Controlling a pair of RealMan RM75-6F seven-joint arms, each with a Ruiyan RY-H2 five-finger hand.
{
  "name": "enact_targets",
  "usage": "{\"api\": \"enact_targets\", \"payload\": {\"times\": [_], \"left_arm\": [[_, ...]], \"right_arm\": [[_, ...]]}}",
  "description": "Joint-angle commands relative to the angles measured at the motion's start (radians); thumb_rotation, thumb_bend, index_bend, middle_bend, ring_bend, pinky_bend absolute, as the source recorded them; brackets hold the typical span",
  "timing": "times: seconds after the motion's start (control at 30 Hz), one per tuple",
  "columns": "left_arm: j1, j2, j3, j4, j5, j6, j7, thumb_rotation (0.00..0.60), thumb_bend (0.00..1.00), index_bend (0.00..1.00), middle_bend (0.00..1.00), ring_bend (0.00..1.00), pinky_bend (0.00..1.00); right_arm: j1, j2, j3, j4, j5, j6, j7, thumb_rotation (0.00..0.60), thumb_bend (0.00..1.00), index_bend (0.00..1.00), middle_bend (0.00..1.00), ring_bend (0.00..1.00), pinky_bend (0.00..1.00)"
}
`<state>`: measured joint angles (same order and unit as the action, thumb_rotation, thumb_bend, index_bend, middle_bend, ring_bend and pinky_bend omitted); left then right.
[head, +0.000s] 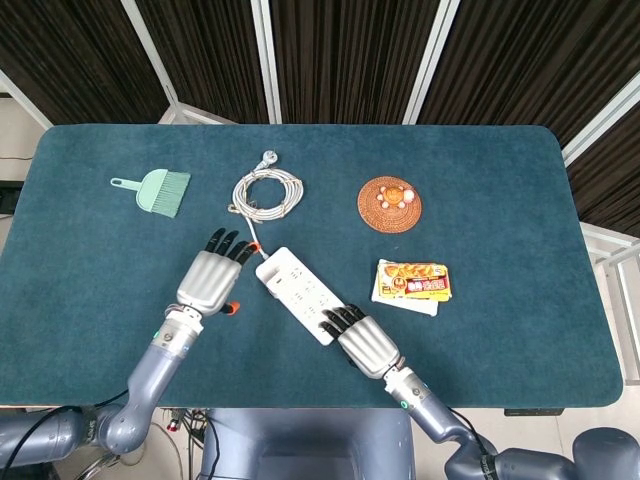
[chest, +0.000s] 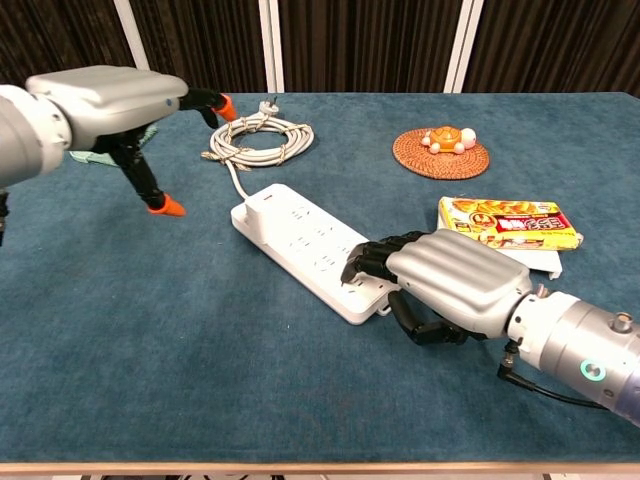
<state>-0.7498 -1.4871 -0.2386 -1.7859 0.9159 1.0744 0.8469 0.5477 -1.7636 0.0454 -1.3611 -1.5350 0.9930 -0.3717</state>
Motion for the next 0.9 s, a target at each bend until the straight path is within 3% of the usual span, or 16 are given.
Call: {"api": "enact_targets", "payload": {"times": [0.03, 0.37, 0.9], "left_arm": [[-0.043, -0.013, -0.004, 0.038, -0.021, -0.05, 0.014, 0.6, 0.05, 0.18, 0.2, 0.05, 0.08], [-0.123, -0.04, 0.02, 0.138, -0.018, -0.149, -0.004, 0.6, 0.07, 0.24, 0.26, 0.07, 0.09], [-0.17, -0.098, 0.079, 0.281, 0.071, -0.195, -0.078, 0.6, 0.08, 0.29, 0.3, 0.09, 0.11]], "right_arm": [[0.0, 0.005, -0.002, -0.001, 0.001, 0.003, 0.003, 0.6, 0.89, 0.24, 0.21, 0.2, 0.22], [-0.001, 0.019, -0.011, 0.004, 0.009, 0.01, 0.013, 0.6, 0.89, 0.24, 0.21, 0.2, 0.22], [-0.002, 0.029, -0.022, -0.001, 0.02, 0.019, 0.013, 0.6, 0.89, 0.25, 0.22, 0.2, 0.22]]}}
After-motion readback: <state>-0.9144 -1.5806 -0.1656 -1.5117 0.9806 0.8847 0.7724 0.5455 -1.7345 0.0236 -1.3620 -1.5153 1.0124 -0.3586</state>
